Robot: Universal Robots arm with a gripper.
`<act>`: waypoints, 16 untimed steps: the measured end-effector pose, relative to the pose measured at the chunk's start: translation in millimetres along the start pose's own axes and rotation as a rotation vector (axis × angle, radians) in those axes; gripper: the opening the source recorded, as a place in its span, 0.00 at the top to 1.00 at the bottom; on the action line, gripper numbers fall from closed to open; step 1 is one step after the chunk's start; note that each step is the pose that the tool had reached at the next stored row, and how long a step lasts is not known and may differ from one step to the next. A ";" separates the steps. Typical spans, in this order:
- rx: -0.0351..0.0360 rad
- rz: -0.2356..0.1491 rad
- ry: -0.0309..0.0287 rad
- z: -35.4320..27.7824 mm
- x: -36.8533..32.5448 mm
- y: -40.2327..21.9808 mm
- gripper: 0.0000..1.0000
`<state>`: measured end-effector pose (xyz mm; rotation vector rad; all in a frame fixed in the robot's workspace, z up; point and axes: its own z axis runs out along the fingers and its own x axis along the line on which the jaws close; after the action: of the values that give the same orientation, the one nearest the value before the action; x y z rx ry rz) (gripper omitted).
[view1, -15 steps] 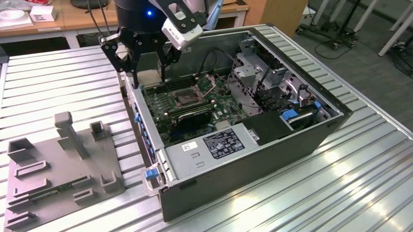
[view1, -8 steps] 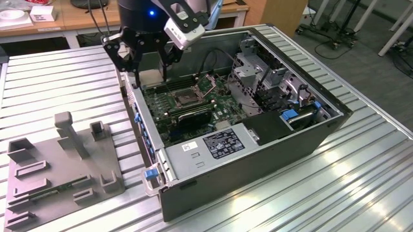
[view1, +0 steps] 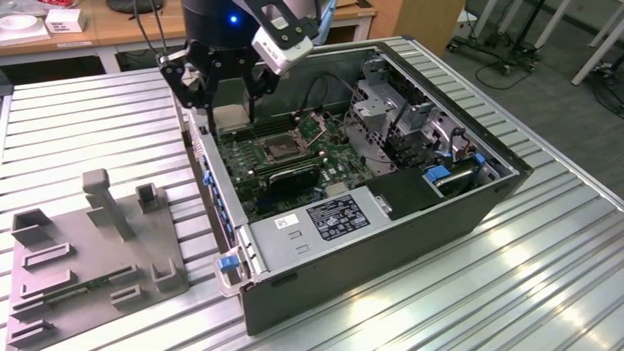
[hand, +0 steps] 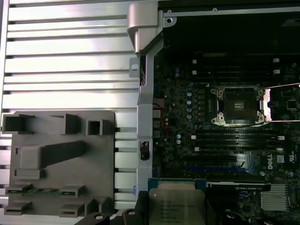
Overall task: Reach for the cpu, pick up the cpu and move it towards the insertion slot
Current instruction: 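Pick up the cpu and move it towards the insertion slot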
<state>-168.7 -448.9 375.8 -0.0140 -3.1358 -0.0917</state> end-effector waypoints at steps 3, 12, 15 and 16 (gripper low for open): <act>0.0000 0.000 0.0000 0.0 -1.3 0.0 0.45; 0.0000 0.000 0.0000 0.0 -5.3 0.0 0.45; 0.0000 0.000 -0.0001 0.0 -6.5 0.0 0.45; 0.0000 0.000 0.0000 0.0 -6.9 0.1 0.45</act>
<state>-161.8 -448.9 375.8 -0.0143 -3.1358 -0.0917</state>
